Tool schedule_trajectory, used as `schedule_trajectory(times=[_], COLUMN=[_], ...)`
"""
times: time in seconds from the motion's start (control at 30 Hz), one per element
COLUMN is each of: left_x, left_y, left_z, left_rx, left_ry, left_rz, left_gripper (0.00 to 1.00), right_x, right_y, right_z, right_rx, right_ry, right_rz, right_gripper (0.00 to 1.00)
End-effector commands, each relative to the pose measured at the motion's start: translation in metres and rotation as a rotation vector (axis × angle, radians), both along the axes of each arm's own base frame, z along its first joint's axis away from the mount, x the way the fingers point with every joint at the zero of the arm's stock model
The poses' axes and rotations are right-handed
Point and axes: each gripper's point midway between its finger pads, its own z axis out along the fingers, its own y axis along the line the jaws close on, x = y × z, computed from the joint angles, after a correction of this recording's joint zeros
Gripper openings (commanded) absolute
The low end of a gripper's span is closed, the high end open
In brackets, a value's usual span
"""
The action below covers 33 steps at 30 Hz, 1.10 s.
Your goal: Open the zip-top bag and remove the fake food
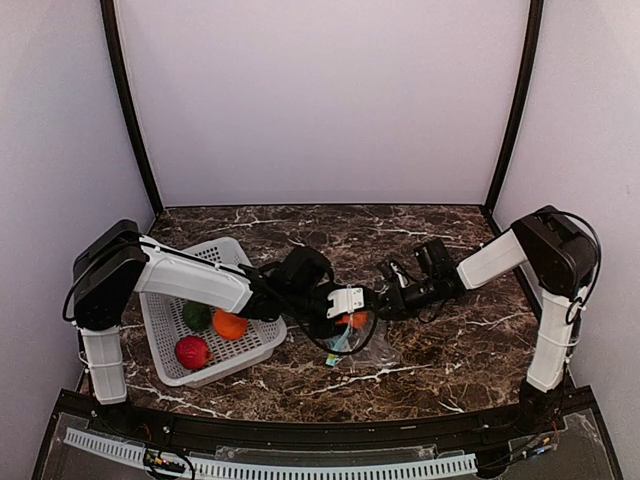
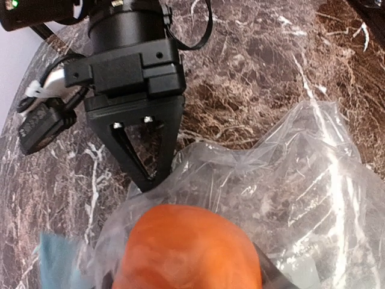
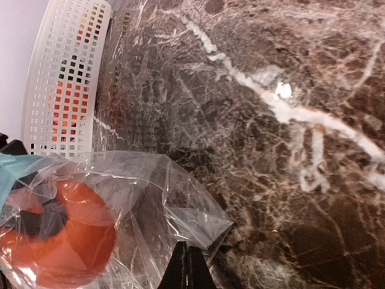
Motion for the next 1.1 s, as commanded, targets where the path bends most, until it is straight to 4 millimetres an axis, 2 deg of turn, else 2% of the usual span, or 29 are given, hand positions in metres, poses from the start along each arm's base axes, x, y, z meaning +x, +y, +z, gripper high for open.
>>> schedule_trajectory(times=[0.0,0.3,0.5,0.53,0.57,0.6,0.63,0.67,0.7,0.73,0.77,0.8,0.83,0.87,0.93,1.03,1.07], left_x=[-0.007,-0.015,-0.008,-0.003,-0.001,0.008,0.01,0.021,0.022,0.03,0.031,0.035,0.036,0.037,0.041,0.048,0.047], left_y=[0.008,0.03,0.064,0.072,0.08,0.091,0.099,0.115,0.123,0.138,0.148,0.161,0.171,0.183,0.207,0.248,0.255], left_z=[0.039,0.072,0.093,0.105,0.104,0.117,0.117,0.13,0.127,0.14,0.137,0.146,0.141,0.147,0.141,0.129,0.123], left_rx=[-0.033,-0.06,-0.077,-0.115,-0.121,-0.168,-0.185,-0.243,-0.259,-0.316,-0.324,-0.357,-0.356,-0.384,-0.387,-0.39,-0.378], left_ry=[-0.011,0.01,0.046,0.069,0.089,0.119,0.147,0.187,0.221,0.247,0.26,0.257,0.266,0.277,0.287,0.299,0.309], left_rz=[0.009,0.078,0.229,0.279,0.311,0.376,0.407,0.483,0.506,0.571,0.607,0.646,0.689,0.738,0.843,1.025,1.055], left_gripper=[0.43,0.45,0.45,0.46,0.46,0.46,0.46,0.46,0.46,0.46,0.46,0.46,0.46,0.47,0.48,0.49,0.49], right_x=[0.01,0.016,0.02,0.021,0.021,0.022,0.024,0.024,0.026,0.027,0.029,0.03,0.032,0.033,0.036,0.04,0.041], right_y=[-0.012,-0.033,-0.042,-0.044,-0.046,-0.048,-0.051,-0.054,-0.056,-0.059,-0.062,-0.064,-0.066,-0.067,-0.071,-0.074,-0.075], right_z=[0.007,0.006,0.009,0.011,0.011,0.012,0.014,0.014,0.016,0.019,0.02,0.022,0.024,0.026,0.029,0.032,0.032], right_rx=[-0.006,-0.027,-0.044,-0.045,-0.049,-0.053,-0.058,-0.062,-0.064,-0.067,-0.071,-0.073,-0.076,-0.08,-0.09,-0.111,-0.12], right_ry=[-0.025,-0.025,-0.043,-0.047,-0.049,-0.055,-0.062,-0.066,-0.071,-0.079,-0.084,-0.091,-0.096,-0.105,-0.124,-0.147,-0.153], right_rz=[-0.05,-0.115,-0.135,-0.138,-0.141,-0.146,-0.152,-0.157,-0.162,-0.17,-0.179,-0.183,-0.188,-0.193,-0.2,-0.206,-0.207], right_gripper=[0.0,0.0,0.0,0.0,0.0,0.0,0.0,0.0,0.0,0.0,0.0,0.0,0.0,0.0,0.0,0.0,0.0])
